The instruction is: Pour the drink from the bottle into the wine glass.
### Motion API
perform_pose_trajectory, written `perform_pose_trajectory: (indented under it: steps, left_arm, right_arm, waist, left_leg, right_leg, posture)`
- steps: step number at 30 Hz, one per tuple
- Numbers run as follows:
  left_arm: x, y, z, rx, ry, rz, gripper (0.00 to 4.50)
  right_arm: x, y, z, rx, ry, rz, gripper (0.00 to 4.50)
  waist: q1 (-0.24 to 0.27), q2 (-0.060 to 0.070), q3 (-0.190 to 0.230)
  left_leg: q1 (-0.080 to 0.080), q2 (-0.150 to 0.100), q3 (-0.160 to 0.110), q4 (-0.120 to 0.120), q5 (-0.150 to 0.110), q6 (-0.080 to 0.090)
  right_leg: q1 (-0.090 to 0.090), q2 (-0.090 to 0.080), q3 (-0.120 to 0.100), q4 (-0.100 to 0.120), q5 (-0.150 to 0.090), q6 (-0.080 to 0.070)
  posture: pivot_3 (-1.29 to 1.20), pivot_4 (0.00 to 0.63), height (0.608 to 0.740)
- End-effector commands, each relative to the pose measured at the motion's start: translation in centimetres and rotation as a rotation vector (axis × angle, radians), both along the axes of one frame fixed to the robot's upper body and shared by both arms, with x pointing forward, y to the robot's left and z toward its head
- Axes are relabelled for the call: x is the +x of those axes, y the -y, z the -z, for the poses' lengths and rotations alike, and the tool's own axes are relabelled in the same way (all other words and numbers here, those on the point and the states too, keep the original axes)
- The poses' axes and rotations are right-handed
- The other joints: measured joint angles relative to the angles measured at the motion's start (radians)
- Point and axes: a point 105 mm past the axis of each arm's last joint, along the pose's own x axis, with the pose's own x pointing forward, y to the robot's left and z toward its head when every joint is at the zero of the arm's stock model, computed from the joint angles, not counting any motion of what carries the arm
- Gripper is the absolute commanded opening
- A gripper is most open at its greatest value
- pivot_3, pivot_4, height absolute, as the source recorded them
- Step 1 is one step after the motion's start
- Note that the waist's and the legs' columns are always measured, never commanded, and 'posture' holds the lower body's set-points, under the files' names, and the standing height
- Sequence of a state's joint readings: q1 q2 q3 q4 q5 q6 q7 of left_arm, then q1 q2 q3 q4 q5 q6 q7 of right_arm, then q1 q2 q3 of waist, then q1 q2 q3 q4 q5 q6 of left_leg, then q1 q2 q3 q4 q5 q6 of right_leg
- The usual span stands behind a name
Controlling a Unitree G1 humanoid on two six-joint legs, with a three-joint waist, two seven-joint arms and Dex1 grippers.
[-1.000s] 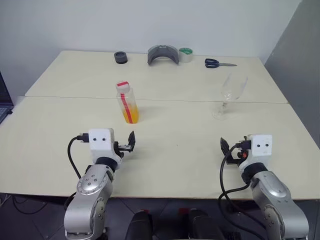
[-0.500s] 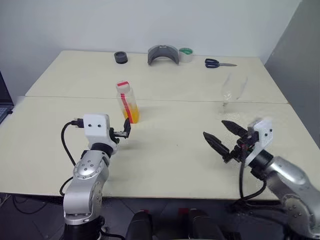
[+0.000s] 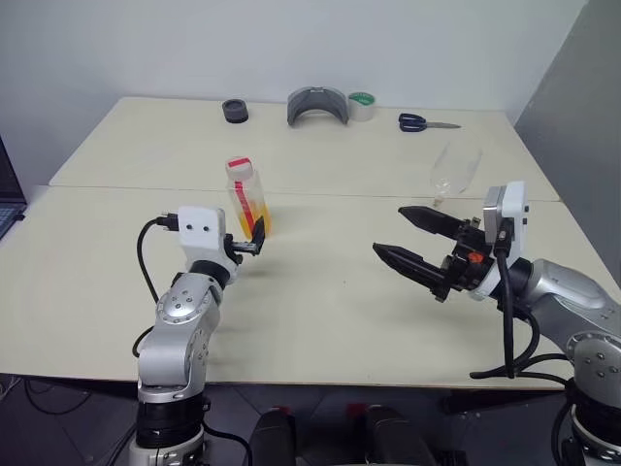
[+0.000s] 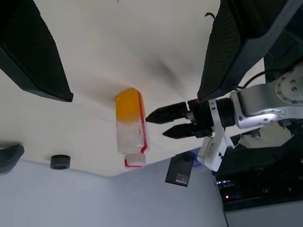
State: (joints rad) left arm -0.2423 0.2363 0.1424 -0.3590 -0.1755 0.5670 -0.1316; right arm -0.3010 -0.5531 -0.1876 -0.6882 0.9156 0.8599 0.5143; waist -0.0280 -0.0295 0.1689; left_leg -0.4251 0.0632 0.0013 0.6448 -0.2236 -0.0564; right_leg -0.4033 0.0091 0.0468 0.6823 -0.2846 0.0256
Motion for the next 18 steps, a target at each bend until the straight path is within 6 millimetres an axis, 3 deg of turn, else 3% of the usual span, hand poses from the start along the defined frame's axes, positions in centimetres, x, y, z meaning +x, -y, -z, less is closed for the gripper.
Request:
perform_pose_trajectory:
  steps: [1, 9, 18]
  left_arm:
    - [0.6, 0.5, -1.4, 0.022, 0.054, 0.042, 4.5]
    - [2.1, 0.8, -2.0, 0.03, 0.079, 0.069, 4.5]
    - [3.1, 1.0, -2.3, 0.021, 0.102, 0.071, 4.5]
  right_arm:
    - [-0.1, -0.1, -0.7, 0.005, 0.037, -0.024, 4.49]
    - [-0.1, 0.8, -0.4, -0.027, 0.043, -0.053, 4.49]
    - [-0.1, 0.2, -1.6, -0.033, 0.08, -0.072, 4.49]
  waist:
    - [0.0, 0.0, 0.0]
    - [0.001, 0.0, 0.0]
    - [0.0, 0.0, 0.0]
  left_leg:
    - [0.0, 0.0, 0.0, 0.0, 0.0, 0.0]
    - [0.0, 0.0, 0.0, 0.0, 0.0, 0.0]
    - [0.0, 0.0, 0.0, 0.0, 0.0, 0.0]
  right_leg:
    - [0.0, 0.0, 0.0, 0.0, 0.0, 0.0]
    - [0.0, 0.0, 0.0, 0.0, 0.0, 0.0]
    - [0.0, 0.0, 0.0, 0.0, 0.0, 0.0]
  posture:
    - [0.0, 0.15, 0.74]
    - [0.0, 0.15, 0.74]
    - [0.0, 0.15, 0.74]
